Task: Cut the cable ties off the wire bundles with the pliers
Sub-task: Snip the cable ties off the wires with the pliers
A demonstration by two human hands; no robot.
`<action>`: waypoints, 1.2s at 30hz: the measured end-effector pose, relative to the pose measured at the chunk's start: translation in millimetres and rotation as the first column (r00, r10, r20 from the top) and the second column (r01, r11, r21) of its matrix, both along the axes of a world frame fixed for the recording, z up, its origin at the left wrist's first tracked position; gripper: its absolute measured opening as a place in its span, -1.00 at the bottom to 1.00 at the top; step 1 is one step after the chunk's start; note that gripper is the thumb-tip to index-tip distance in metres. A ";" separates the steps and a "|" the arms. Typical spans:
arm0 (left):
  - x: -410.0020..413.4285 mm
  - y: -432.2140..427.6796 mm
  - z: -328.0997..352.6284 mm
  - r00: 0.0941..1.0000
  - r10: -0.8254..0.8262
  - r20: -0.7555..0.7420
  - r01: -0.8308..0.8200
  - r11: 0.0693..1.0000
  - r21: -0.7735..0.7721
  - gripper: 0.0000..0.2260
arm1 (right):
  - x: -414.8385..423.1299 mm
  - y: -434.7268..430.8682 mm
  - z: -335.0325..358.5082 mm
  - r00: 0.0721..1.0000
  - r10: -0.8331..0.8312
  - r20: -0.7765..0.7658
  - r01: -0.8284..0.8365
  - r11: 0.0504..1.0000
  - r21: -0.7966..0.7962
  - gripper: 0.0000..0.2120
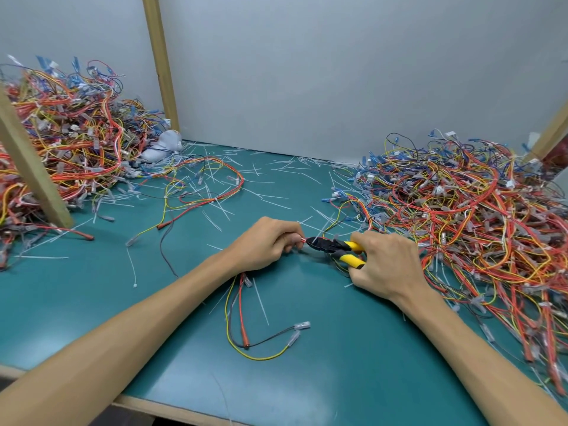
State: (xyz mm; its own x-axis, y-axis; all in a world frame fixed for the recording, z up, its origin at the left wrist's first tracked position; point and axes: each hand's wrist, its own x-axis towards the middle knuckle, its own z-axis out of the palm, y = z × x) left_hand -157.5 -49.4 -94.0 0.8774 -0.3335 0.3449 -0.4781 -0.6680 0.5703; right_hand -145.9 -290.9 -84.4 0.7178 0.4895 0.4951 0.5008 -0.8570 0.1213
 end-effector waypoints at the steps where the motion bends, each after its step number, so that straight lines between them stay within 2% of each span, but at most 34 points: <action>1: -0.4 -0.1 -0.1 1.000 -0.003 0.000 0.003 1.000 -0.003 -0.81 | 0.3 -0.1 -0.2 1.000 0.003 0.012 -0.003 1.000 0.004 -0.73; 8: 0.2 0.5 -2.2 1.000 -0.004 0.017 0.005 0.999 -0.047 -0.81 | 1.4 0.7 -3.9 0.997 -0.011 0.073 0.010 1.000 0.017 -0.78; 16: 0.9 0.9 -3.0 1.000 0.019 -0.001 -0.019 0.997 -0.073 -0.80 | 5.2 0.0 -5.0 1.000 -0.024 0.018 0.023 1.000 0.018 -0.62; 25: 0.5 0.4 -2.5 1.000 0.013 -0.012 -0.014 0.998 -0.059 -0.79 | 0.7 -1.6 -2.7 0.998 -0.011 -0.066 0.016 0.996 0.084 -0.79; 36: 0.1 0.6 -1.4 1.000 0.006 -0.025 -0.007 0.998 -0.062 -0.78 | 3.2 -2.4 -5.1 0.994 0.002 -0.109 0.005 0.997 0.072 -0.69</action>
